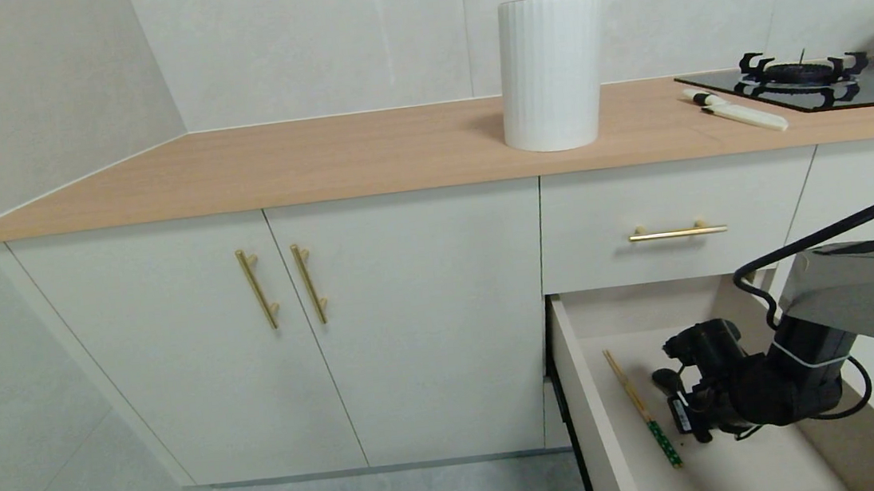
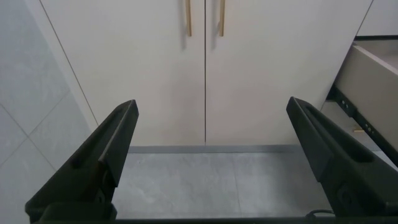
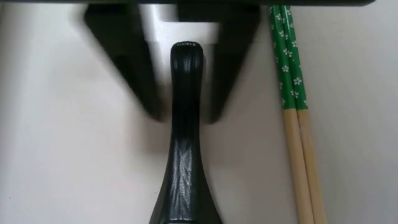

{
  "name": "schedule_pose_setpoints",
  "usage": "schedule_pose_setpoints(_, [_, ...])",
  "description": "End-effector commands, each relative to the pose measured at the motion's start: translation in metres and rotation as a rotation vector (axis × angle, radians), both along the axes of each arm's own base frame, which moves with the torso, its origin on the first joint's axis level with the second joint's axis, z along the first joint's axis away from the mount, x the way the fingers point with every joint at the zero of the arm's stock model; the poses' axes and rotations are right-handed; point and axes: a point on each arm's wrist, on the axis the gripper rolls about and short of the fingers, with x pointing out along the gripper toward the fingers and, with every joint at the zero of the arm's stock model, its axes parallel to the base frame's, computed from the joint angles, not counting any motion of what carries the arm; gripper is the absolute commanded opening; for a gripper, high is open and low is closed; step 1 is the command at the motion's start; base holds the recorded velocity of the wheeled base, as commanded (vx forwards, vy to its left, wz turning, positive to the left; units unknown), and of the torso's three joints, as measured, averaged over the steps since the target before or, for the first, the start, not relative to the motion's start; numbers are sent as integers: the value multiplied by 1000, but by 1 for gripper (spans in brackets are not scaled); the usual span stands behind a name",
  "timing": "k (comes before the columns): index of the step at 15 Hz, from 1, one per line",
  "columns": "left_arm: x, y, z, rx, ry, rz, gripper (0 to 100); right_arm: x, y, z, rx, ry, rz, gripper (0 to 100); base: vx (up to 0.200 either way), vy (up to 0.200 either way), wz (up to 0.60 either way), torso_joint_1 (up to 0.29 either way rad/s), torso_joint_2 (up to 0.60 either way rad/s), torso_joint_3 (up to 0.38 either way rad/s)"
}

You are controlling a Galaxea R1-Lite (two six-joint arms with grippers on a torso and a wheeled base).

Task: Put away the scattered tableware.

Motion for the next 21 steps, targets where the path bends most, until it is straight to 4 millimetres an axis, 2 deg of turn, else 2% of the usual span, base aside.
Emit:
schedule_pose_setpoints(1, [0,0,0,0,0,0,100,0,0,0,1,0,-1,100,0,0,0,0,0,0])
schedule_pose_setpoints(4, [0,0,0,0,0,0,100,-1,0,2,0,-5,2,100,0,0,0,0,0,0])
schedule_pose_setpoints(6, [0,0,0,0,0,0,100,-2,0,15,9,-29,-1,100,0,0,0,0,0,0])
schedule_pose_setpoints(9, [0,0,0,0,0,0,100,-31,-4,80,31,-138,0,100,0,0,0,0,0,0])
schedule_pose_setpoints(10, [0,0,0,0,0,0,100,-40,-6,96,37,-171,1,100,0,0,0,0,0,0])
schedule_pose_setpoints(11, [0,0,0,0,0,0,100,-61,-10,124,47,-225,1,100,0,0,0,0,0,0])
schedule_pose_setpoints(12, [0,0,0,0,0,0,100,-79,-13,143,55,-269,3,100,0,0,0,0,0,0])
schedule_pose_setpoints(14, [0,0,0,0,0,0,100,-113,-19,168,67,-335,5,100,0,0,0,0,0,0])
schedule_pose_setpoints(15, [0,0,0,0,0,0,100,-121,-20,175,72,-355,6,100,0,0,0,0,0,0])
schedule_pose_setpoints(16, [0,0,0,-2,0,0,100,-144,-22,184,75,-360,17,100,0,0,0,0,0,0])
schedule_pose_setpoints(19, [0,0,0,0,0,0,100,-191,-23,192,85,-336,67,100,0,0,0,0,0,0])
schedule_pose_setpoints(21, [0,0,0,0,0,0,100,-212,-24,196,99,-306,106,100,0,0,0,0,0,0])
